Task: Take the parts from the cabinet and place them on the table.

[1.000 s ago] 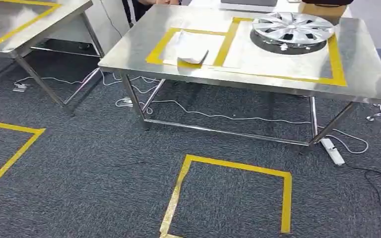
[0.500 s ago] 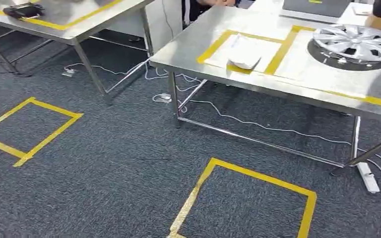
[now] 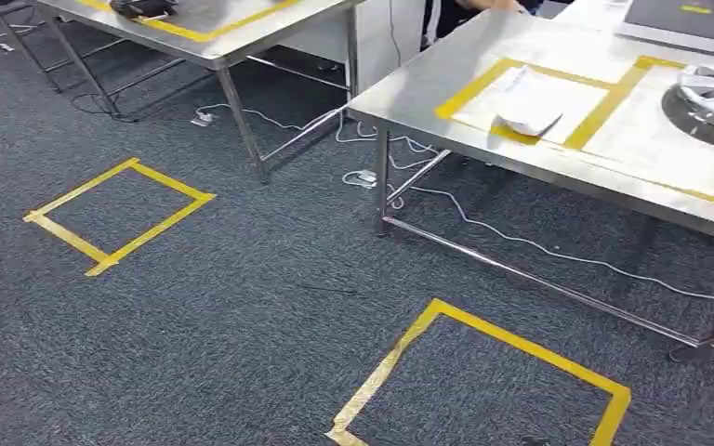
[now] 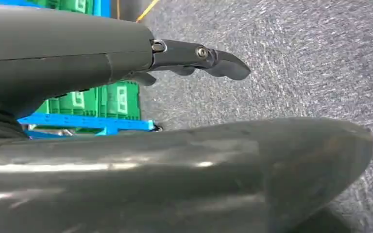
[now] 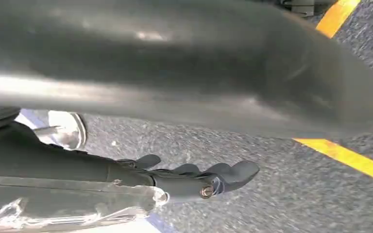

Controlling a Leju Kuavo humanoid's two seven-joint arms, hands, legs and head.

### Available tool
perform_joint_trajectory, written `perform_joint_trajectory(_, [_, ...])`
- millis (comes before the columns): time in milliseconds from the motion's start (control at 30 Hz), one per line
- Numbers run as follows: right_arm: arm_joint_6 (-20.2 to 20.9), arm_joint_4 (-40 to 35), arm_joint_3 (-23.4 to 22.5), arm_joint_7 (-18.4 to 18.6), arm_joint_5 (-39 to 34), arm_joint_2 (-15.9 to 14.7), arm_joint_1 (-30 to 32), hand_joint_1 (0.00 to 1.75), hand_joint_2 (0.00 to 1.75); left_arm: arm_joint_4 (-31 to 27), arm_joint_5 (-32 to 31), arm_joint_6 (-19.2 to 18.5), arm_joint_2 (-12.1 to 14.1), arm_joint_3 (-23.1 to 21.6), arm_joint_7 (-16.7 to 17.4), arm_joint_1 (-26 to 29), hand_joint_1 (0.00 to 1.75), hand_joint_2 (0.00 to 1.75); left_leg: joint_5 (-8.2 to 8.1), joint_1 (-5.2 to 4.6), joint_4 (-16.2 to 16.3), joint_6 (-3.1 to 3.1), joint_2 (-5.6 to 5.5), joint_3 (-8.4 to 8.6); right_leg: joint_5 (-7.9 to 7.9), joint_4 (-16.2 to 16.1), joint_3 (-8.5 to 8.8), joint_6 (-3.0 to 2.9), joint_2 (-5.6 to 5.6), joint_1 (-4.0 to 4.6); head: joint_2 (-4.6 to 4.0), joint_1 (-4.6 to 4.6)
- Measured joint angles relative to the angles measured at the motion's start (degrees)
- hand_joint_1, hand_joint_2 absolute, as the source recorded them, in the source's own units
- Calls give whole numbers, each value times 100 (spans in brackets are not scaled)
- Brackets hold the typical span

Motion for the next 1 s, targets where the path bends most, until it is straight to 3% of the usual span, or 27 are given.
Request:
perform_joint_trajectory(33, [0, 0, 0, 2, 0, -2, -1, 0, 0, 0, 0, 0, -9, 0, 0, -10, 0, 0, 8, 13, 48, 60, -51, -33, 2, -32, 10, 22, -56, 8, 2, 29])
perform_joint_trajectory(100, [0, 0, 0, 9, 0, 0, -16, 0, 0, 0, 0, 0, 2, 2, 0, 25, 0, 0, -11, -9, 48, 117, -173, -53, -1, -69, 71, 69, -183, 3, 0, 29])
perform_joint_trajectory(133, [0, 0, 0, 11, -2, 0, -24, 0, 0, 2, 0, 0, 0, 2, 0, 39, 0, 0, 18, 24, 16, 166, -242, -31, -32, -59, 89, 119, -168, -12, 0, 18])
perform_joint_trajectory(167, [4, 0, 0, 7, -2, 0, -32, 0, 0, 2, 0, 0, -2, 2, 0, 55, 0, 0, 30, 48, 13, 195, -298, -30, -145, 53, 35, 158, 151, -29, 0, 55])
perform_joint_trajectory(200, [11, 0, 0, 4, -2, 0, -23, 0, 0, 2, 0, 2, -2, 4, 0, 41, 0, 0, 32, 50, 13, 216, -350, -33, -343, 355, -86, 159, 337, -35, 0, 66])
perform_joint_trajectory(267, [33, 0, 0, 42, 17, 0, 7, 0, 0, 2, 0, 13, -15, 7, -2, 14, 0, 0, 37, 47, 14, 249, -510, -42, -771, 1323, -535, 171, 488, -32, 0, 79])
perform_joint_trajectory(300, [33, 0, 0, 94, 22, 0, 18, 0, 0, 2, 9, 22, -15, 13, -15, 16, 0, 0, 37, 45, 15, 249, -587, -39, -867, 1680, -725, 169, 514, -32, 0, 79])
perform_joint_trajectory(333, [33, 0, 0, 129, 39, 0, 24, 0, 0, 4, 20, 35, -15, 26, -28, 27, 0, 0, 37, 46, 18, 249, -669, -36, -816, 1762, -803, 169, 517, -35, 0, 79])
perform_joint_trajectory(367, [33, 0, 2, 155, 57, 0, 24, 0, 0, 4, 20, 50, -15, 42, -39, 41, 0, 0, 38, 51, 21, 247, -753, -29, -621, 1565, -745, 165, 519, -41, 0, 81])
perform_joint_trajectory(400, [33, 0, 7, 155, 74, 0, 21, 0, 0, 4, 22, 66, -15, 44, -42, 50, 0, 0, 39, 60, 23, 241, -835, -19, -357, 1165, -579, 162, 530, -52, 0, 79])
perform_joint_trajectory(433, [50, 0, 13, 151, 98, 0, 18, 0, 0, 4, 24, 87, -26, 46, -39, 50, 0, 0, 38, 73, 33, 223, -921, -12, -75, 649, -352, 164, 611, -70, 0, 79])
perform_joint_trajectory(467, [63, 0, 22, 144, 122, 0, 18, 0, 0, 4, 24, 112, -28, 50, -26, 45, 0, 0, 30, 84, 44, 185, -994, -16, 108, 177, -147, 177, 850, -109, 0, 83])
perform_joint_trajectory(500, [70, 7, 26, 146, 144, 9, 18, 0, 0, 4, 26, 127, -26, 55, -6, 35, 0, 0, 28, 52, 85, 136, -1060, -55, 9, 42, -93, 169, 1140, -142, 0, 90])
perform_joint_trajectory(633, [52, 7, 74, 85, 216, 17, 4, 0, 0, 11, 70, 133, -52, 112, 66, 95, 0, 0, 120, 116, 22, -22, -1303, -137, 45, 30, -78, 11, 923, -107, 0, 79])
perform_joint_trajectory(667, [48, 4, 81, 48, 216, 17, -5, 0, 0, 13, 68, 116, -61, 124, 79, 111, 0, 0, 58, 97, 93, -31, -1020, -156, 65, 9, -67, -36, 827, -122, 0, 79])
perform_joint_trajectory(700, [33, 4, 94, 0, 216, 17, -5, 0, 0, 13, 68, 92, -70, 133, 94, 103, 0, 0, -103, 67, 307, -50, -712, -270, 63, 2, -65, -80, 765, -110, 0, 11])
perform_joint_trajectory(733, [26, 4, 107, -11, 216, 17, 5, 0, 0, 15, 64, 87, -70, 138, 96, 83, 0, 0, -348, 66, 729, -70, -574, -477, 58, 2, -69, -97, 668, -93, 0, 0])
perform_joint_trajectory(800, [11, 4, 118, -15, 221, 13, 22, 0, 0, 15, -7, 44, -70, 136, 96, 68, 0, 0, -747, 74, 1672, -88, -510, -933, 46, 2, -74, -117, 453, -73, 0, 0])
perform_joint_trajectory(833, [11, 4, 125, -11, 227, 13, 17, 0, 0, 15, -11, 44, -72, 136, 96, 78, 0, 0, -773, 76, 1871, -93, -507, -1024, 44, 3, -74, -119, 368, -70, 0, 0])
perform_joint_trajectory(867, [11, 4, 136, 13, 249, 13, 9, 0, 0, 13, -11, 59, -72, 136, 96, 89, 0, 0, -673, 76, 1813, -93, -506, -979, 42, 3, -71, -117, 298, -70, 0, 0])
perform_joint_trajectory(900, [11, 4, 155, 57, 286, 13, 0, 0, 0, 15, -9, 96, -72, 138, 96, 92, 0, 0, -466, 76, 1526, -84, -496, -821, 38, 3, -66, -111, 223, -69, 0, -2])
perform_joint_trajectory(933, [15, 4, 175, 112, 332, 13, -5, 0, 0, 15, -19, 122, -72, 138, 96, 93, 0, 0, -223, 74, 1045, -70, -434, -553, 31, 3, -52, -100, 154, -70, 0, 0])
perform_joint_trajectory(967, [24, 4, 188, 169, 367, 13, -8, 0, 0, 13, -46, 136, -72, 136, 87, 89, 0, 0, -26, 72, 536, -54, -288, -252, 16, 3, -32, -76, 93, -70, 0, -6])
perform_joint_trajectory(1000, [61, 4, 219, 254, 435, 13, -1, 0, 0, 13, -74, 164, -77, 136, 76, 72, 0, 0, -4, 41, 203, -49, 0, -45, -8, 11, -34, -37, 49, -23, 0, -13])
